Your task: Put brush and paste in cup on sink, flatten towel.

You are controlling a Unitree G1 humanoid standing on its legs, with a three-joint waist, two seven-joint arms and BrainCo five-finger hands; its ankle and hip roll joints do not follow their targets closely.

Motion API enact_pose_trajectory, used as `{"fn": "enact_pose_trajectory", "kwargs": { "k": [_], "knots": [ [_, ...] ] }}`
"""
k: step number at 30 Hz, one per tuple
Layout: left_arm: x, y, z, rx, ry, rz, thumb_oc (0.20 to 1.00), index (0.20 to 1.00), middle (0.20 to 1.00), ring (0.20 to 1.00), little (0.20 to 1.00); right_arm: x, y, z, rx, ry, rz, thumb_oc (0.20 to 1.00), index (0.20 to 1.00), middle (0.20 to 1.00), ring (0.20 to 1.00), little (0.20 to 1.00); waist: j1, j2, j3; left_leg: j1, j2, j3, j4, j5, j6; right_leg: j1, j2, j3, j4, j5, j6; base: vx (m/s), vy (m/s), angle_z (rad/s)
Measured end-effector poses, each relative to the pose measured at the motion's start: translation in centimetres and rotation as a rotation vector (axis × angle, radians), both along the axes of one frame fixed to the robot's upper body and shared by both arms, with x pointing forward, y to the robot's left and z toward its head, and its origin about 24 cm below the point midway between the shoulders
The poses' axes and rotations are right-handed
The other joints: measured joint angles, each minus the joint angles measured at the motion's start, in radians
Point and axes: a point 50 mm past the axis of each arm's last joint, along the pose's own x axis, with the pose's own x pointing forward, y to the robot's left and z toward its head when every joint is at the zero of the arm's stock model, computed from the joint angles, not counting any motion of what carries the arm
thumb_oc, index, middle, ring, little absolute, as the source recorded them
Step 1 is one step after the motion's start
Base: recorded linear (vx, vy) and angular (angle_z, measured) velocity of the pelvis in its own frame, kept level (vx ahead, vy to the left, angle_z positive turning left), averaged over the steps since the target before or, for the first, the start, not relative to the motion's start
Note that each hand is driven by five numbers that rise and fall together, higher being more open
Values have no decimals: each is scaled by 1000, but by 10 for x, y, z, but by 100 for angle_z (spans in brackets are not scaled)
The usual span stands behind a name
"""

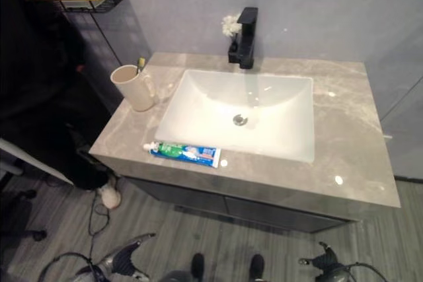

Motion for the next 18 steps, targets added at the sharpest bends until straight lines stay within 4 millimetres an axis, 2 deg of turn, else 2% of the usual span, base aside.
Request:
{"fn": "enact_pose_trajectory", "kwargs": {
  "k": [1,4,6,7,11,14,15,18],
  "knots": [
    [9,4,17,16,-58,-42,1000,1000,1000,1000,1000,-6,1,-2,-2,21,15,1000,1000,1000,1000,1000,0,7,-6,3,-6,1,-5,2,-3,1,-6,1,-1,0,2,36,37,8],
    [14,3,72,69,-164,-244,1000,1000,1000,1000,1000,-15,3,-5,1,45,17,1000,1000,1000,1000,1000,4,1,-9,4,-15,-1,-6,9,7,4,-15,-5,0,1,6,61,27,5],
    [26,2,106,46,-319,-251,1000,1000,1000,1000,1000,-27,5,-9,9,70,-3,1000,1000,1000,1000,1000,0,5,-14,20,-28,-3,-6,5,12,23,-29,-9,0,-4,15,35,38,8],
    [31,1,116,18,-389,-207,1000,1000,1000,1000,1000,-33,10,-13,25,90,-8,1000,1000,1000,1000,1000,-4,19,-25,23,-34,-4,-8,3,13,28,-35,-11,0,-10,23,36,45,6],
    [44,11,144,-108,-598,-29,1000,1000,1000,1000,1000,-34,29,-21,75,92,-6,1000,1000,1000,1000,1000,-3,6,-23,29,-34,-5,-3,3,14,28,-35,-11,0,-10,24,26,30,2],
    [50,21,159,-93,-689,20,1000,1000,1000,1000,1000,-32,33,-22,87,88,-5,1000,1000,1000,1000,1000,-5,-4,-27,33,-34,-2,-3,2,14,31,-35,-10,0,-12,27,19,27,-3],
    [59,41,164,-239,-838,274,1000,1000,1000,1000,1000,-28,40,-23,111,81,7,1000,1000,1000,1000,1000,-16,-11,-32,35,-35,3,-4,-3,12,32,-36,-3,0,-11,28,21,65,-8],
    [68,47,171,-249,-872,320,1000,1000,1000,1000,1000,-25,44,-22,138,66,20,1000,1000,1000,1000,1000,-24,-36,-46,25,-36,26,-3,-3,13,1,-34,23,0,-4,31,5,48,-21]
  ]
}}
